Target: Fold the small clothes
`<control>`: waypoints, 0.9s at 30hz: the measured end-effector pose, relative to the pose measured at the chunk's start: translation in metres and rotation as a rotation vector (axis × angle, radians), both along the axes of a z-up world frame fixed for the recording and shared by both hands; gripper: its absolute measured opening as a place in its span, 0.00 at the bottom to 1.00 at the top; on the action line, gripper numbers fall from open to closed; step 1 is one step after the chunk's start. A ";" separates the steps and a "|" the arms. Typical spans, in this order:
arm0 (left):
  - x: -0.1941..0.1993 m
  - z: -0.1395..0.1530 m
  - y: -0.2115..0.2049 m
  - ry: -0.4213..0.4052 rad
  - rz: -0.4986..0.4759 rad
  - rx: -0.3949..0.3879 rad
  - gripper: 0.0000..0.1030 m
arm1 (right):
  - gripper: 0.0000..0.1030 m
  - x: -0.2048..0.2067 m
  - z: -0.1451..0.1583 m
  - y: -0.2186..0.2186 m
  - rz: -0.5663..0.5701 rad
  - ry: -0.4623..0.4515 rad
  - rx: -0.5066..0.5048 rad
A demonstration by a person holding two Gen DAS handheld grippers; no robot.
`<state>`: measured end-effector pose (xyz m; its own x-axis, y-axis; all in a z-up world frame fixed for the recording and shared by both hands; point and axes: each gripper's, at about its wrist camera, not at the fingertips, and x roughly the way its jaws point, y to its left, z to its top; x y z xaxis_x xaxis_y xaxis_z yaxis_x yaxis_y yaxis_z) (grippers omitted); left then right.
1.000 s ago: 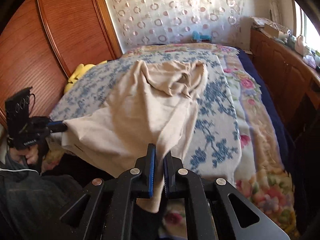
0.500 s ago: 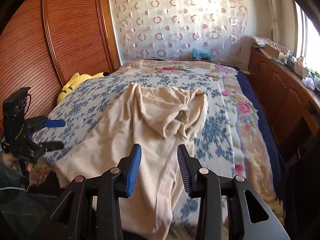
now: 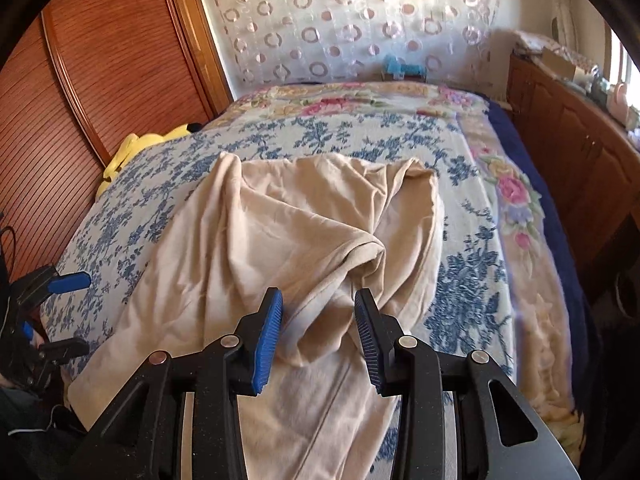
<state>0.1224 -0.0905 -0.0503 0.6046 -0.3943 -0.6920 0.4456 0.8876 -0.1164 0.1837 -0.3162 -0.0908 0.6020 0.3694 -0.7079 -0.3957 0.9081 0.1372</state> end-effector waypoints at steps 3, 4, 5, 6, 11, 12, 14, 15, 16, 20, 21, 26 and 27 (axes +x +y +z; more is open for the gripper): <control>0.000 -0.003 0.002 0.006 0.005 -0.002 0.79 | 0.37 0.016 0.006 0.006 0.032 0.016 -0.020; 0.000 -0.003 0.002 0.008 0.006 -0.003 0.79 | 0.23 0.020 0.009 0.007 0.037 0.015 -0.026; 0.000 -0.004 0.003 0.009 0.008 -0.005 0.79 | 0.11 0.023 0.011 0.009 0.047 0.015 -0.034; 0.000 -0.005 0.003 0.010 0.011 -0.008 0.79 | 0.04 0.027 0.014 0.012 0.057 0.002 -0.051; 0.000 -0.005 0.005 0.010 0.021 -0.015 0.79 | 0.03 0.031 0.049 0.005 -0.033 -0.186 -0.078; 0.000 -0.005 0.005 0.009 0.024 -0.017 0.79 | 0.03 0.033 0.057 0.002 -0.060 -0.233 -0.075; 0.000 -0.006 0.006 0.008 0.027 -0.019 0.79 | 0.03 0.040 0.064 -0.001 -0.100 -0.294 -0.077; 0.001 -0.006 0.007 0.010 0.028 -0.020 0.79 | 0.03 0.046 0.065 -0.002 -0.131 -0.314 -0.094; 0.001 -0.007 0.007 0.013 0.029 -0.022 0.79 | 0.03 0.054 0.063 -0.002 -0.154 -0.318 -0.110; 0.000 -0.012 0.008 0.027 0.030 -0.023 0.79 | 0.03 0.094 0.029 0.002 -0.211 -0.174 -0.212; -0.001 -0.013 0.009 0.029 0.028 -0.021 0.79 | 0.03 0.101 0.018 0.002 -0.218 -0.124 -0.239; -0.013 -0.018 0.013 0.048 0.023 -0.017 0.79 | 0.43 0.066 0.012 -0.011 -0.262 -0.154 -0.263; -0.017 -0.019 0.014 0.051 0.019 -0.020 0.79 | 0.45 0.050 0.013 -0.014 -0.254 -0.155 -0.246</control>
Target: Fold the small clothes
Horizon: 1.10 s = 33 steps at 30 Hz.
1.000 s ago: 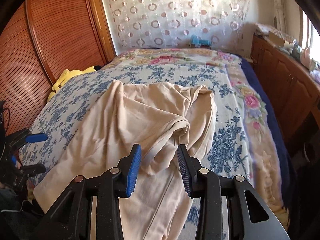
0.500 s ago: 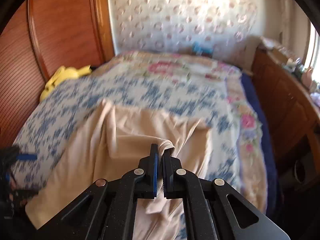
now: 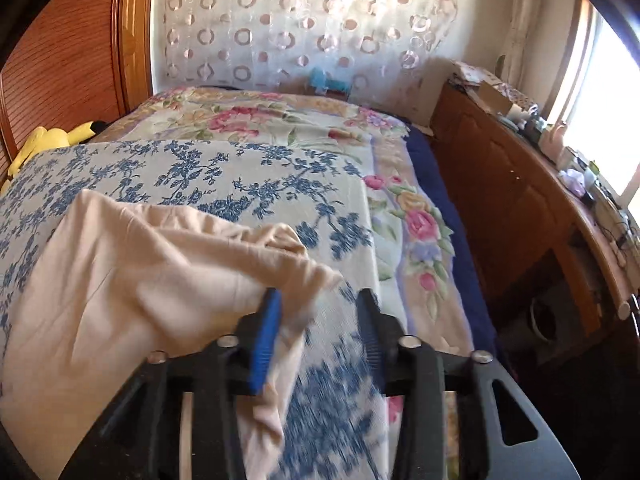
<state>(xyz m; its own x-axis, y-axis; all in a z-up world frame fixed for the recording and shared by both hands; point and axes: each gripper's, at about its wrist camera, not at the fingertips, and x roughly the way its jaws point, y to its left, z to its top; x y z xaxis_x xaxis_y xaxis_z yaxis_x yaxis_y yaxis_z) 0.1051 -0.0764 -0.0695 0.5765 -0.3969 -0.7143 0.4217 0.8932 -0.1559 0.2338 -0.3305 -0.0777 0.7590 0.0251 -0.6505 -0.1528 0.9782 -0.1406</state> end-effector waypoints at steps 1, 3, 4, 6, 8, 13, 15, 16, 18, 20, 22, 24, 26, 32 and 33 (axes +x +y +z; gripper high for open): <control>-0.004 -0.002 0.002 0.003 -0.004 -0.007 0.79 | 0.45 -0.021 0.001 -0.002 0.034 0.003 0.039; -0.014 -0.005 0.006 0.025 -0.017 -0.028 0.79 | 0.47 -0.065 0.000 -0.004 0.109 0.012 0.109; -0.020 -0.006 0.007 0.034 -0.026 -0.039 0.79 | 0.49 -0.087 -0.003 -0.004 0.142 0.025 0.135; -0.033 -0.007 0.007 0.046 -0.046 -0.049 0.79 | 0.50 -0.132 -0.012 -0.002 0.197 0.051 0.190; -0.044 -0.009 0.005 0.056 -0.065 -0.046 0.79 | 0.51 -0.165 -0.023 0.002 0.221 0.064 0.196; -0.059 -0.007 0.001 0.050 -0.098 -0.031 0.77 | 0.51 -0.189 -0.055 -0.001 0.181 0.125 0.212; -0.060 -0.007 -0.002 0.053 -0.104 -0.032 0.70 | 0.51 -0.188 -0.059 -0.003 0.155 0.131 0.210; -0.061 -0.008 -0.003 0.062 -0.114 -0.038 0.70 | 0.51 -0.188 -0.058 -0.002 0.155 0.116 0.208; -0.063 -0.011 -0.005 0.075 -0.124 -0.044 0.59 | 0.51 -0.189 -0.056 0.004 0.154 0.113 0.184; -0.066 -0.012 -0.010 0.076 -0.136 -0.036 0.53 | 0.51 -0.197 -0.057 0.004 0.151 0.104 0.174; -0.069 -0.011 -0.013 0.077 -0.147 -0.035 0.42 | 0.51 -0.202 -0.060 0.006 0.164 0.089 0.177; -0.070 -0.012 -0.015 0.081 -0.151 -0.028 0.23 | 0.50 -0.207 -0.061 0.008 0.183 0.078 0.174; -0.071 -0.012 -0.016 0.084 -0.164 -0.024 0.08 | 0.34 -0.211 -0.064 0.009 0.215 0.073 0.185; -0.067 0.014 -0.012 0.045 -0.174 -0.118 0.04 | 0.08 -0.210 -0.060 0.002 0.265 0.064 0.272; -0.063 0.023 -0.009 0.032 -0.168 -0.144 0.04 | 0.08 -0.210 -0.053 -0.004 0.270 0.048 0.305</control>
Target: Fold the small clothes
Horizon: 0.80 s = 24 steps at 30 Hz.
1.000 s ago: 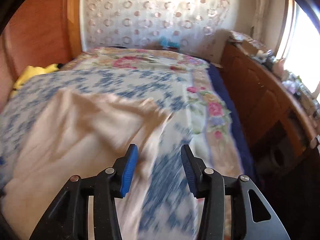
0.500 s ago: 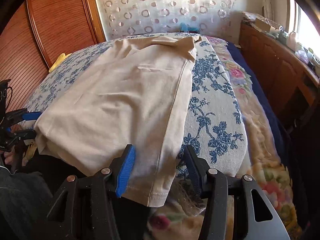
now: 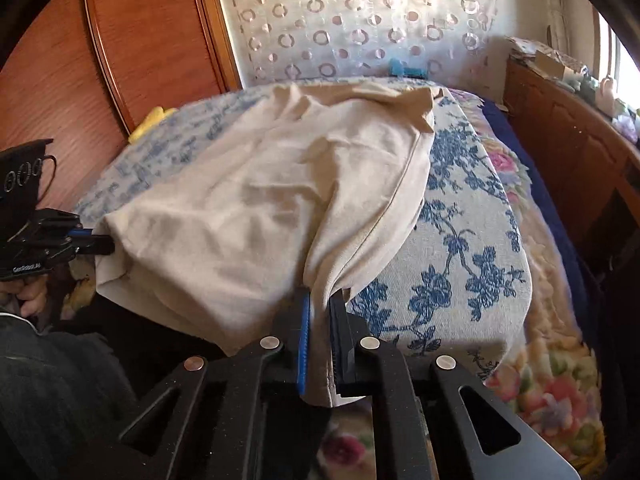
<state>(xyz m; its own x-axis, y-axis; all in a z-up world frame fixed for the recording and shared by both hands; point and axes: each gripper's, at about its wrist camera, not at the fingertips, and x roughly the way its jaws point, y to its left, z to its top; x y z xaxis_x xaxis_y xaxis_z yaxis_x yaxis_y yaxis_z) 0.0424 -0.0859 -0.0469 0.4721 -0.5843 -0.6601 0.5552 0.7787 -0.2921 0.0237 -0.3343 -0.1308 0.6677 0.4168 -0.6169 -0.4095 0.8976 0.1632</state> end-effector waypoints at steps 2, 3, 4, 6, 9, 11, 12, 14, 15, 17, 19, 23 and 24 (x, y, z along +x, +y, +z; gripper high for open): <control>0.013 0.022 0.004 -0.032 0.014 -0.044 0.04 | 0.08 0.004 0.019 -0.014 -0.001 -0.035 0.062; 0.023 0.034 0.005 -0.051 0.016 -0.061 0.04 | 0.08 0.007 0.031 -0.019 -0.002 -0.063 0.082; 0.034 0.046 0.006 -0.079 0.025 -0.066 0.04 | 0.08 0.014 0.045 -0.024 -0.002 -0.089 0.094; 0.063 0.067 0.004 -0.126 0.047 -0.068 0.04 | 0.08 0.031 0.070 -0.030 -0.001 -0.139 0.105; 0.123 0.088 0.003 -0.145 0.100 -0.075 0.04 | 0.08 0.077 0.100 -0.036 -0.017 -0.177 0.112; 0.167 0.091 0.000 -0.147 0.144 -0.036 0.04 | 0.08 0.119 0.109 -0.038 -0.026 -0.152 0.121; 0.189 0.088 -0.001 -0.136 0.167 -0.012 0.04 | 0.08 0.146 0.110 -0.040 -0.033 -0.119 0.128; 0.233 0.077 -0.004 -0.098 0.199 0.034 0.04 | 0.08 0.196 0.103 -0.042 -0.064 -0.054 0.145; 0.255 0.067 -0.004 -0.066 0.207 0.055 0.05 | 0.08 0.222 0.097 -0.042 -0.089 -0.018 0.132; 0.274 0.052 -0.004 -0.032 0.211 0.076 0.20 | 0.17 0.255 0.087 -0.039 -0.141 0.035 0.108; 0.279 0.040 0.000 -0.039 0.219 0.093 0.41 | 0.32 0.265 0.082 -0.040 -0.178 0.006 0.082; 0.272 0.018 0.009 -0.009 0.189 0.085 0.64 | 0.46 0.246 0.080 -0.038 -0.190 -0.072 0.021; 0.267 0.011 0.010 -0.005 0.174 0.090 0.64 | 0.46 0.240 0.078 -0.038 -0.165 -0.075 0.024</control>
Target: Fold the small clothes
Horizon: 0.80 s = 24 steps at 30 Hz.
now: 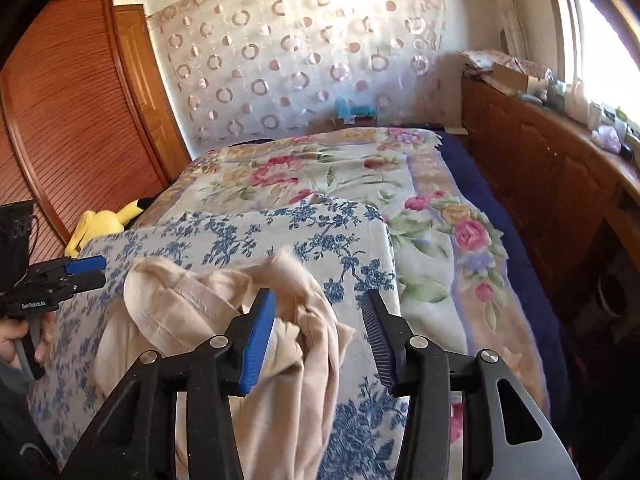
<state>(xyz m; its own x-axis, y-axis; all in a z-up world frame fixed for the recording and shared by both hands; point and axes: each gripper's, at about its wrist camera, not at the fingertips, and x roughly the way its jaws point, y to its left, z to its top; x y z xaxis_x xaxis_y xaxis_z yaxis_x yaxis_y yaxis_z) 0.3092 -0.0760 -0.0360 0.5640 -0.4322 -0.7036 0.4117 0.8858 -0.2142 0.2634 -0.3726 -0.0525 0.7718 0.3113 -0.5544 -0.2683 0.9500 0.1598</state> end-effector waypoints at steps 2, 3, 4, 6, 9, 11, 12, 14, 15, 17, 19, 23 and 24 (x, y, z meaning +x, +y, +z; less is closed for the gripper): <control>-0.005 -0.007 -0.005 0.017 -0.029 0.021 0.64 | 0.51 -0.010 -0.008 0.008 0.072 0.024 -0.027; -0.009 -0.011 -0.008 0.029 -0.050 0.027 0.64 | 0.51 -0.011 -0.013 0.012 0.102 0.039 -0.054; -0.010 -0.015 -0.011 0.041 -0.066 0.033 0.64 | 0.51 -0.009 -0.018 0.017 0.125 0.058 -0.089; -0.007 -0.020 -0.018 0.055 -0.089 0.047 0.64 | 0.51 -0.009 -0.026 0.026 0.179 0.069 -0.143; 0.004 -0.023 -0.028 0.055 -0.104 0.069 0.64 | 0.51 0.004 -0.031 0.039 0.240 0.080 -0.208; 0.017 -0.024 -0.035 0.046 -0.109 0.079 0.64 | 0.51 0.019 -0.031 0.042 0.237 0.074 -0.228; 0.024 -0.024 -0.038 0.045 -0.106 0.084 0.64 | 0.51 0.028 -0.030 0.043 0.235 0.071 -0.221; 0.042 -0.024 -0.042 0.039 -0.091 0.087 0.64 | 0.51 0.045 -0.027 0.048 0.245 0.044 -0.218; 0.051 -0.023 -0.044 0.024 -0.075 0.095 0.64 | 0.50 0.052 -0.024 0.048 0.236 0.018 -0.221; 0.067 -0.021 -0.040 -0.009 0.003 0.116 0.64 | 0.43 0.068 -0.025 0.040 0.145 0.001 -0.216; 0.081 -0.018 -0.029 -0.023 0.083 0.085 0.64 | 0.42 0.081 -0.021 0.021 0.008 0.002 -0.185; 0.091 -0.020 -0.011 -0.014 0.174 0.082 0.64 | 0.42 0.077 -0.014 0.005 -0.042 -0.013 -0.134; 0.091 -0.022 -0.009 -0.006 0.174 0.091 0.64 | 0.42 0.072 -0.013 0.005 -0.037 -0.021 -0.136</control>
<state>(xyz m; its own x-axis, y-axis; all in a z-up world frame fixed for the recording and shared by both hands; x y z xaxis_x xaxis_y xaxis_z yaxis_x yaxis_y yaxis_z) 0.3998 -0.0854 -0.0582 0.6290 -0.2629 -0.7316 0.2521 0.9592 -0.1279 0.3352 -0.3676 -0.0654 0.7934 0.2059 -0.5728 -0.2350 0.9717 0.0238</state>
